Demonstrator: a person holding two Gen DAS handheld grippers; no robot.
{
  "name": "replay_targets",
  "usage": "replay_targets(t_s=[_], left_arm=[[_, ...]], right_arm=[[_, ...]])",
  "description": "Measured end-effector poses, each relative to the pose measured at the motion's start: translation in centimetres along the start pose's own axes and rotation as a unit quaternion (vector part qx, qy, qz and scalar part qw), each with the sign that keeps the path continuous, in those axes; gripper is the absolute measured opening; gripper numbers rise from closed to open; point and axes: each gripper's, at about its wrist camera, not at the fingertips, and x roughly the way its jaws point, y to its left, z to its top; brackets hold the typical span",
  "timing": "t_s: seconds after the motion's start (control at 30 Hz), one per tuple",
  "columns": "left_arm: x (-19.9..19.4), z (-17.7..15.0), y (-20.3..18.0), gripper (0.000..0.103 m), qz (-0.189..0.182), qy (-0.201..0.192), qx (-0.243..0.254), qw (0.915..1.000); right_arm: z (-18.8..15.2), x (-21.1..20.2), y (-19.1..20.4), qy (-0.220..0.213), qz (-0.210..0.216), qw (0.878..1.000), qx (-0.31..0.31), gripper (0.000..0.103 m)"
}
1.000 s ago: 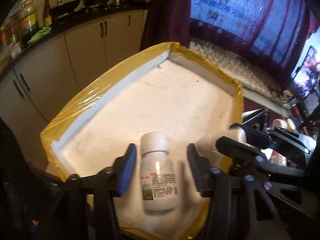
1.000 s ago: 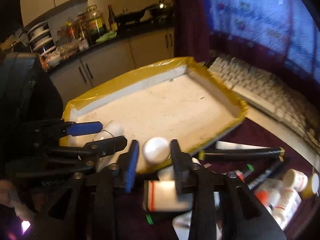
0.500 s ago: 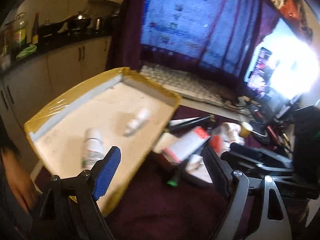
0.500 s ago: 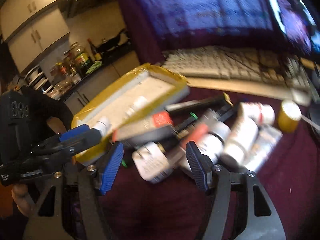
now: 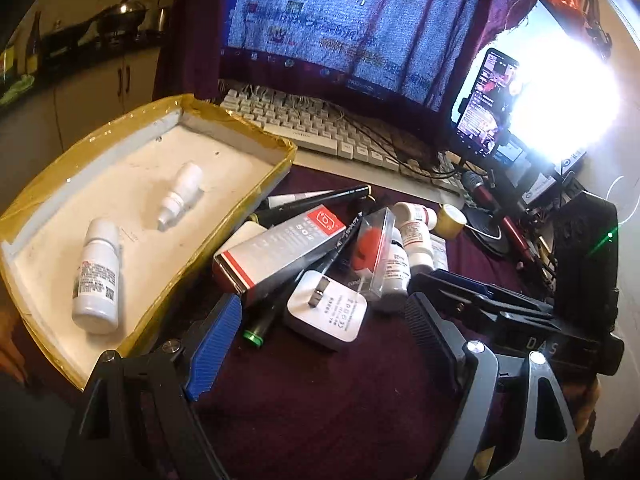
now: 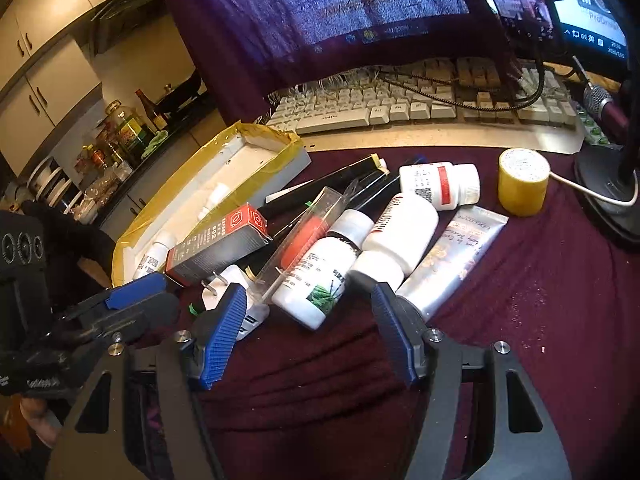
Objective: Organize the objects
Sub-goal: 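Grasp the red-and-white box with the left tool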
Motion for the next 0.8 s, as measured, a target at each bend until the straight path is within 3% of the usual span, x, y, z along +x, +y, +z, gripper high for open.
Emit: replay_targets(t_s=[0.2,0.43,0.67,0.73,0.8], left_arm=[[1.1,0.0,-0.4,0.080,0.002,0.027,-0.001,0.9996],[-0.4,2.3,-1.0,0.080,0.027,-0.028,0.037,0.9986],[3.6,4.1,-0.8,0.080,0.044,0.002,0.103,0.9937],[5.2,4.1,-0.8,0.078,0.052,0.032,0.104,0.9927],[5.6,3.6,-1.0,0.072,0.033,0.047,0.110,0.9922]], right_arm=[[0.2,0.1,-0.5,-0.005,0.008,1.000,0.008,0.064],[-0.5,-0.1,-1.0,-0.018,0.022,0.999,0.019,0.064],[-0.5,-0.1,-1.2,-0.021,0.020,0.999,0.020,0.064],[-0.5,0.0,-1.1,-0.020,0.016,0.999,0.018,0.064],[-0.5,0.0,-1.1,-0.020,0.016,1.000,0.017,0.064]])
